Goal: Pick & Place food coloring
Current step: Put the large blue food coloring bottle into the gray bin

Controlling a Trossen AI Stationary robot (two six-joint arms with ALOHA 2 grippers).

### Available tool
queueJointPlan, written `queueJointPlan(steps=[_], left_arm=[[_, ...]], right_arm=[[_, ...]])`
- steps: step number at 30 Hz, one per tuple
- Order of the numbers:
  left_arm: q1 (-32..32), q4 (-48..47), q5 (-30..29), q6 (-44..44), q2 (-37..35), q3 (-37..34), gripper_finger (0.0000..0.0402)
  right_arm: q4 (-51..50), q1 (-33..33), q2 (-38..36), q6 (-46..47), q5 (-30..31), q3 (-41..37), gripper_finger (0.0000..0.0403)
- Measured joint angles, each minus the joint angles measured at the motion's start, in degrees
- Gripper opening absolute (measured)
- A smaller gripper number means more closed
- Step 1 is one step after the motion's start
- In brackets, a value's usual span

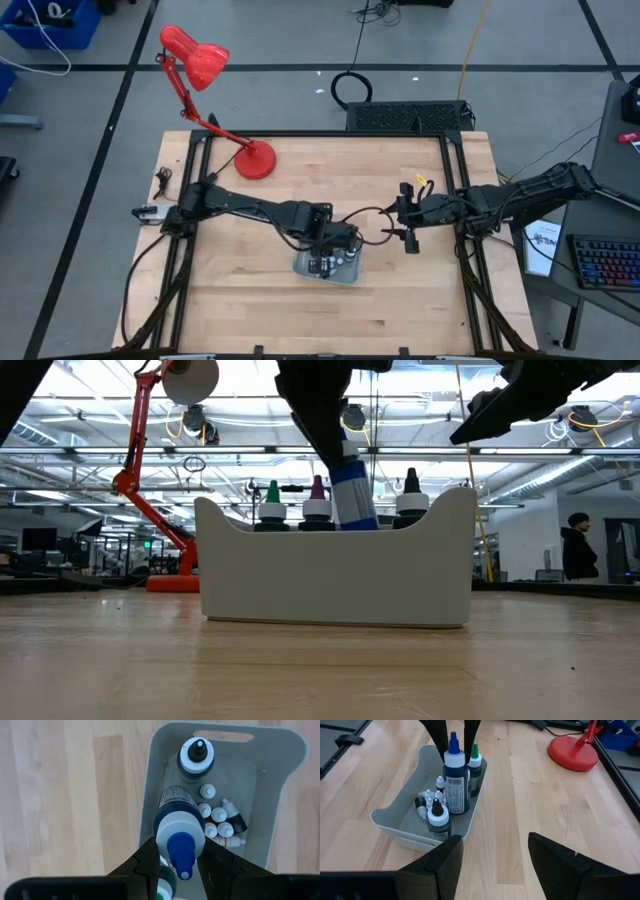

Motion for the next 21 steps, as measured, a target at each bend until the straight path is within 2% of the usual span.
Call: queueJointPlan(steps=[12,21], left_arm=[[0.3,0.5,2.7,0.3,3.3,0.0,0.0112],[1.0,0.2,2.7,0.1,5.1,0.0,0.0112]], right_arm=[[0.0,0.0,0.0,0.0,0.0,0.0,0.0212],[0.1,0.0,0.0,0.0,0.0,0.0,0.0212]])
